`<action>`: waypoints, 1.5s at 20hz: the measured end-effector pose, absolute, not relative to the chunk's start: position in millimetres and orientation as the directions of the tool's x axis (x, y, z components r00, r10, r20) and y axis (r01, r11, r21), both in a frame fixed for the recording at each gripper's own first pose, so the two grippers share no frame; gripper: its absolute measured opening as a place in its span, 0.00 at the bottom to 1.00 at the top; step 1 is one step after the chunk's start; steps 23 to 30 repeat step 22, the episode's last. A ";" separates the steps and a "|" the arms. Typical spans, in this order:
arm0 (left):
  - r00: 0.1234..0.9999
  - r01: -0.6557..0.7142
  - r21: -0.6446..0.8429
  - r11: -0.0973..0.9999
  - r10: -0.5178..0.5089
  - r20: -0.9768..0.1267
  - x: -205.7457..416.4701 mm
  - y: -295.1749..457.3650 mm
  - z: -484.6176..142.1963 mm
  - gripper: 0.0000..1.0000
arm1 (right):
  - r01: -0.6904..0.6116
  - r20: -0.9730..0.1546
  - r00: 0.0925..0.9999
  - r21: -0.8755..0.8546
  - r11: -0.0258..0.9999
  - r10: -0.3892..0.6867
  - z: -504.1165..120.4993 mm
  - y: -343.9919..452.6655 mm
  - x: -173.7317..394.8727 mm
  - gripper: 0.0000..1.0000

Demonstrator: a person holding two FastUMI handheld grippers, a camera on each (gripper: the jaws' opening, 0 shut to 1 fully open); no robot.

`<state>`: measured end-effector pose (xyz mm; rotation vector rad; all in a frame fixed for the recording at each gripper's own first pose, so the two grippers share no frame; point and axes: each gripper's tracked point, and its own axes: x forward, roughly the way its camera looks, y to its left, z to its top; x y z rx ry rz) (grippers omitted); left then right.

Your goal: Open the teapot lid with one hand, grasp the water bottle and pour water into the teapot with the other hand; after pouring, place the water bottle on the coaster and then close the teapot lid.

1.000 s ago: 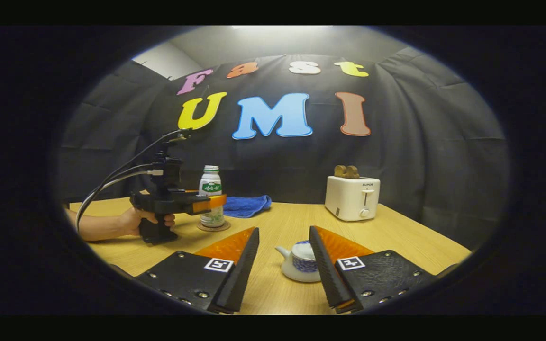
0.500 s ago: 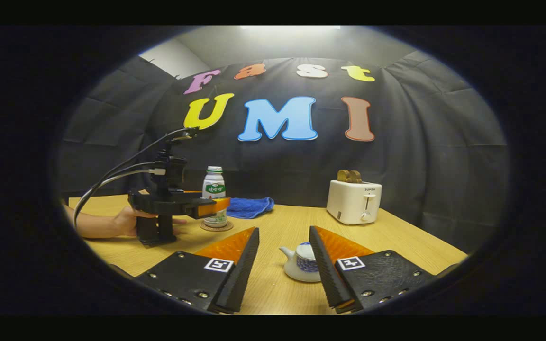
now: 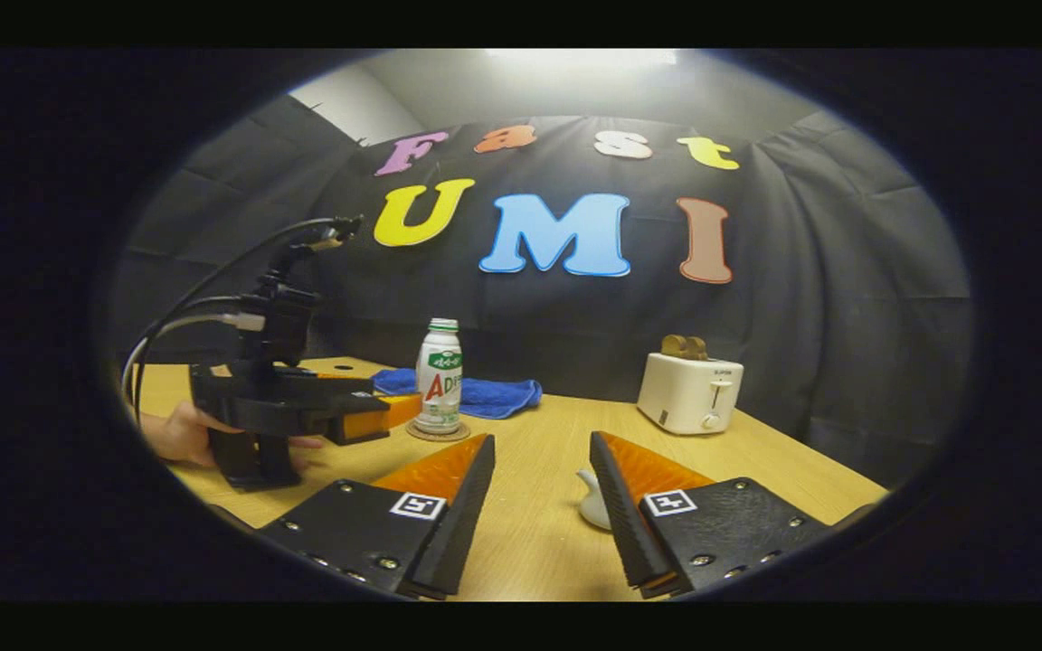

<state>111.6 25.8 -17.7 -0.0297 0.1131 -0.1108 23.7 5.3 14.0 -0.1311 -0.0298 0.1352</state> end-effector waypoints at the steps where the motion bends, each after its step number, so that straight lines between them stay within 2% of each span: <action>1: 0.994 0.078 -0.035 0.996 -0.080 -0.079 90.8 27.7 -11.2 1.00 | -0.141 0.005 0.990 -0.120 0.983 0.143 7.4 14.1 20.8 0.65; 4: 0.999 -0.049 0.008 0.999 0.049 0.003 26.4 40.5 1.6 1.00 | -0.123 -0.028 0.992 -0.057 0.991 0.122 -3.2 24.2 15.9 0.63; 7: 0.999 -0.039 -0.004 0.999 0.039 -0.008 -1.9 26.9 -1.5 1.00 | -0.084 -0.031 0.996 -0.013 0.996 0.083 -3.0 24.6 13.0 0.62; 9: 0.999 -0.040 -0.010 0.999 0.040 -0.007 -5.4 23.0 -0.6 1.00 | -0.005 -0.011 1.000 0.001 1.000 0.005 -0.2 15.2 11.0 0.63; 10: 0.998 -0.054 -0.009 0.998 0.054 -0.008 -6.9 23.0 -0.3 1.00 | 0.048 0.001 0.999 -0.001 0.999 -0.048 3.7 7.5 9.2 0.71; 12: 0.997 -0.075 -0.003 0.997 0.075 -0.013 -5.3 21.7 -1.4 0.97 | 0.081 -0.003 0.997 -0.001 0.997 -0.081 1.4 7.0 8.8 0.77; 13: 0.997 -0.077 -0.010 0.997 0.077 -0.008 -6.8 23.7 -0.4 0.94 | 0.077 -0.003 0.997 0.002 0.997 -0.077 -0.5 9.7 10.0 0.77; 14: 0.997 -0.076 -0.012 0.997 0.076 -0.010 -6.8 23.2 -1.3 0.99 | 0.061 -0.003 0.998 0.003 0.998 -0.061 -0.1 12.4 9.1 0.77; 16: 0.997 -0.077 -0.008 0.997 0.077 -0.011 -7.2 23.0 -1.9 0.99 | 0.045 -0.001 0.999 0.000 0.999 -0.045 1.0 12.9 7.5 0.77; 17: 0.997 -0.076 -0.009 0.997 0.076 -0.010 -6.2 22.9 -2.3 0.99 | 0.042 -0.004 0.999 0.001 0.999 -0.042 -0.3 13.1 7.2 0.80; 18: 0.998 -0.069 -0.010 0.998 0.069 -0.011 -6.1 22.0 -2.7 0.99 | 0.035 -0.005 0.999 0.002 0.999 -0.035 -0.6 13.7 8.0 0.89; 21: 1.000 -0.013 -0.012 1.000 0.013 -0.010 -5.8 11.7 -2.5 0.99 | -0.005 -0.005 1.000 0.001 1.000 0.005 -0.7 20.9 7.8 0.95; 30: 1.000 0.005 -0.012 1.000 -0.005 -0.009 -5.3 9.5 -2.0 0.99 | -0.015 -0.003 1.000 0.002 1.000 0.015 -0.1 21.8 7.6 0.96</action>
